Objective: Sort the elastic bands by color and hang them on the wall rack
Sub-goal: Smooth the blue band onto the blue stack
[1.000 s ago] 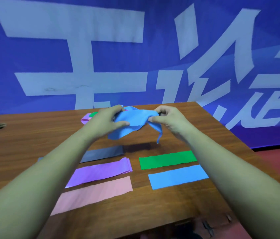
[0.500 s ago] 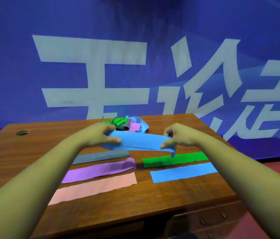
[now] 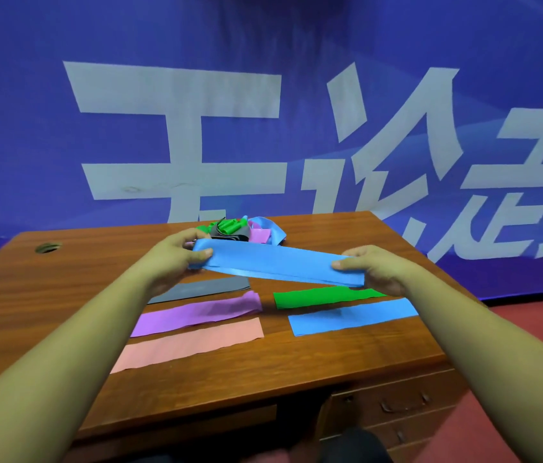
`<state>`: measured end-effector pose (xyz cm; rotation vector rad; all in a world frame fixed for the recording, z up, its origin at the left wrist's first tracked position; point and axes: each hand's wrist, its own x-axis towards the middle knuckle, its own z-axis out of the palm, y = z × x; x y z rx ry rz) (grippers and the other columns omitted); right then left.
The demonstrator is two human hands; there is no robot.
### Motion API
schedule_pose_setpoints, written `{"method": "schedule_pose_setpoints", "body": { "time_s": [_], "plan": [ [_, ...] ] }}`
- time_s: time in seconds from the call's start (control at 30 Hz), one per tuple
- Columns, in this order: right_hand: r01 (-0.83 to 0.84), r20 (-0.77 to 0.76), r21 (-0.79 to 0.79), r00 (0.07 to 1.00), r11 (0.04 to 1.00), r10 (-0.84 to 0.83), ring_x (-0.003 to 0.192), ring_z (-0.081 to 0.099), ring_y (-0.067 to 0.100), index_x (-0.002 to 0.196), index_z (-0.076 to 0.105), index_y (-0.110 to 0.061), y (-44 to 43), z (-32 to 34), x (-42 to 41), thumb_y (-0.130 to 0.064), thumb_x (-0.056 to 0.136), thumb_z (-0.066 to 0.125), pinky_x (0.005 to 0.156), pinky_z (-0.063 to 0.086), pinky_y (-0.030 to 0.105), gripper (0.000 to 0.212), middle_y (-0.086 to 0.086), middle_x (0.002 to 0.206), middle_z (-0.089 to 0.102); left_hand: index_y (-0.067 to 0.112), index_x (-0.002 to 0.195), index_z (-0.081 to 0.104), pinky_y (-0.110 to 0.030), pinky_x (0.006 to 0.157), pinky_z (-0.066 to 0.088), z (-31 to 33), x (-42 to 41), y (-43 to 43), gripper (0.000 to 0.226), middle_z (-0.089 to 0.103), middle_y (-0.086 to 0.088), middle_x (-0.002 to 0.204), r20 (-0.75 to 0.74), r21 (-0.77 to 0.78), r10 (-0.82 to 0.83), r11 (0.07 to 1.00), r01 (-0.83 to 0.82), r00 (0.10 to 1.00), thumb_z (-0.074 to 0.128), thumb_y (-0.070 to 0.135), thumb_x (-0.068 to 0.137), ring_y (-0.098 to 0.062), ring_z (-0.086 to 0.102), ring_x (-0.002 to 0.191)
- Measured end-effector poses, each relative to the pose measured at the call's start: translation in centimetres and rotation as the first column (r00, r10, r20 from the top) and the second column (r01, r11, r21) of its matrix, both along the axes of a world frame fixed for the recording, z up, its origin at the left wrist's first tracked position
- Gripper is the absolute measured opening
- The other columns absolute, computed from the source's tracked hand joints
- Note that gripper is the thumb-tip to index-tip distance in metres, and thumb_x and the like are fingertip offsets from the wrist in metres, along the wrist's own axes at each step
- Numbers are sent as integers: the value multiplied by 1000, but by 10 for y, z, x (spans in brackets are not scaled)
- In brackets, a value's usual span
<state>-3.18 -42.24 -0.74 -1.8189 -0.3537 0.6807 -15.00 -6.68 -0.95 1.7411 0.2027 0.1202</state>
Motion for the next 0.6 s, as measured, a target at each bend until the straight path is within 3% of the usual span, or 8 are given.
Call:
{"method": "schedule_pose_setpoints", "body": {
  "time_s": [0.07,0.23,0.37,0.43,0.5,0.6],
  "plan": [
    [84,-148,159,987,984,-61,94,63,24,101,63,-10,-5,-7,1,-18,84,72,82,53,39,21,11,101,65,11,101,61,-31,77,57,-6,-1,-2,10,58,-18,107,-33,-25,2,1000,-3,999,56,4,96,-24,59,87],
    [354,-335,326,910,876,-244,81,68,22,99,61,-5,-7,-17,-2,-3,92,60,67,57,27,7,14,103,66,20,88,57,-36,70,62,-24,-5,-17,14,61,-12,106,-124,-119,16,992,-31,992,59,8,96,-29,70,86],
    [510,-215,212,857,834,-469,88,63,24,110,57,-6,-13,-30,1,-1,91,63,76,53,33,21,10,93,63,11,88,50,-27,57,60,-44,-5,-35,14,58,-19,105,-189,-137,-14,991,-12,982,60,3,93,-33,71,82],
    [565,-142,159,824,810,-548,83,64,24,110,57,-4,-20,-37,3,-2,90,65,66,56,32,22,11,92,62,11,90,48,-28,57,60,-54,-5,-48,16,59,-19,101,-240,-140,-26,990,-8,970,63,5,91,-33,72,80],
    [594,-80,111,804,796,-589,73,64,22,98,58,-6,-29,-42,5,-4,91,64,55,56,28,9,11,86,63,12,91,48,-30,61,62,-62,-4,-61,20,61,-17,94,-273,-123,-51,992,18,961,67,8,90,-34,73,79],
    [613,46,36,788,789,-614,67,62,23,93,59,-8,-48,-50,8,-8,92,63,49,52,26,4,13,85,64,13,94,50,-27,59,59,-73,0,-80,22,63,-14,89,-262,-95,-74,994,51,962,71,10,87,-29,70,68]
  ]
}}
